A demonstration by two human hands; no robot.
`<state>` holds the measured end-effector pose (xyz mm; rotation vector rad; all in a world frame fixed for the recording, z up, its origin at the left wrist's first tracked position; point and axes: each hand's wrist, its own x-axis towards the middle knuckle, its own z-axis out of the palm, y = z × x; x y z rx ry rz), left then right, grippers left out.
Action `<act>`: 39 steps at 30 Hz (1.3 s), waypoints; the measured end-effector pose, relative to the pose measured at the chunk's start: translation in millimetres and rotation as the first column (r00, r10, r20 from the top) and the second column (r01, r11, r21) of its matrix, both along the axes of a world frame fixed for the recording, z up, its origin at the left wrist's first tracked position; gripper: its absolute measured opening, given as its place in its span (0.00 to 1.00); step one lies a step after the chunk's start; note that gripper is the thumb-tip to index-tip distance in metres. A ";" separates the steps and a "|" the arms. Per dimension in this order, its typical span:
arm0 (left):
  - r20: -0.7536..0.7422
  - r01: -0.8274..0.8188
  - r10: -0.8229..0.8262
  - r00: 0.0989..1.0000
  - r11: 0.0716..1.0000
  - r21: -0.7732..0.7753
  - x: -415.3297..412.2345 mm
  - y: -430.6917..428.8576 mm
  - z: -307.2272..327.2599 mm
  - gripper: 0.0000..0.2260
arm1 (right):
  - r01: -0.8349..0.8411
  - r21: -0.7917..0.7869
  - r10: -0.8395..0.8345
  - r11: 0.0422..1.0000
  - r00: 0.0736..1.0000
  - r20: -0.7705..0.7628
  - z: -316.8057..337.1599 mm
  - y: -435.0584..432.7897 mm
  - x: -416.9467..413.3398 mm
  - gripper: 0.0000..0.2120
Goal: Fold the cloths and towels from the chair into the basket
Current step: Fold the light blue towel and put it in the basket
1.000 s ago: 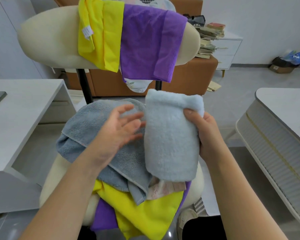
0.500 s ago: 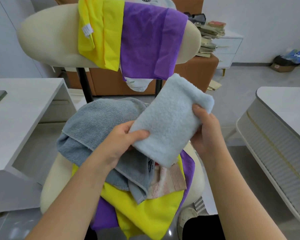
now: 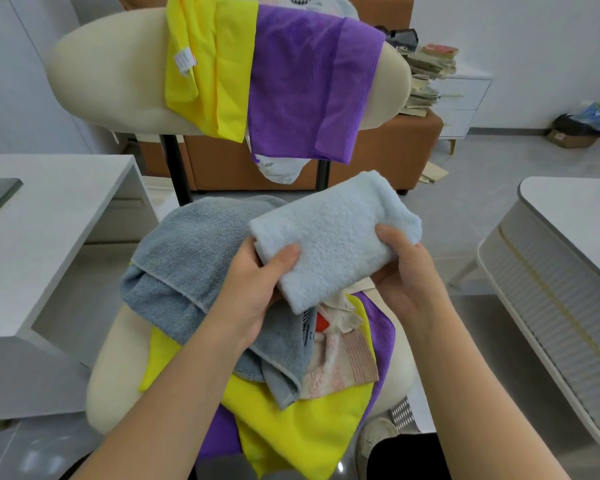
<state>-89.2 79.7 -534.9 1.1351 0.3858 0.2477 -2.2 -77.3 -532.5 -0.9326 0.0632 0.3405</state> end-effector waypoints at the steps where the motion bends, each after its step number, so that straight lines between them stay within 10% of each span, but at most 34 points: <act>1: 0.025 -0.015 0.013 1.000 0.998 0.055 -0.2 4.1 1.4 0.13 | -0.067 -0.017 0.067 0.998 0.997 0.032 0.4 -3.7 2.7 0.19; 11: 0.153 -0.017 -0.051 0.987 0.910 0.415 -12.2 34.7 7.0 0.11 | -0.306 -0.455 0.397 0.836 0.910 0.118 8.3 -10.2 -4.1 0.19; 18: 0.139 -0.203 0.148 0.979 0.743 0.638 -10.3 23.1 2.8 0.09 | 0.166 -0.695 0.169 0.700 0.907 0.386 0.7 9.1 -15.6 0.06; 25: -0.176 0.011 0.014 0.984 0.990 0.139 -3.6 24.6 4.1 0.08 | 0.690 -0.323 0.276 0.648 0.182 0.944 -5.5 7.4 -30.3 0.12; 29: -0.092 -0.135 0.138 0.986 0.990 0.040 -3.0 28.3 2.9 0.11 | 0.402 -0.553 0.299 0.730 0.540 0.787 3.3 6.5 -26.3 0.10; 33: 0.078 -0.349 0.341 0.937 0.893 0.284 -3.4 33.3 0.4 0.05 | 0.045 -0.715 0.407 0.698 0.796 0.448 -10.9 10.5 -18.5 0.11; 36: 0.275 -0.438 0.340 0.899 0.688 0.579 -9.3 28.0 -0.8 0.03 | 0.047 -0.687 0.328 0.725 0.854 0.404 -17.2 18.3 -19.5 0.05; 39: 0.557 -0.579 0.163 0.815 0.294 0.761 -13.3 24.7 -3.2 0.10 | 0.040 -0.686 0.236 0.726 0.923 0.304 -17.5 20.1 -15.8 0.08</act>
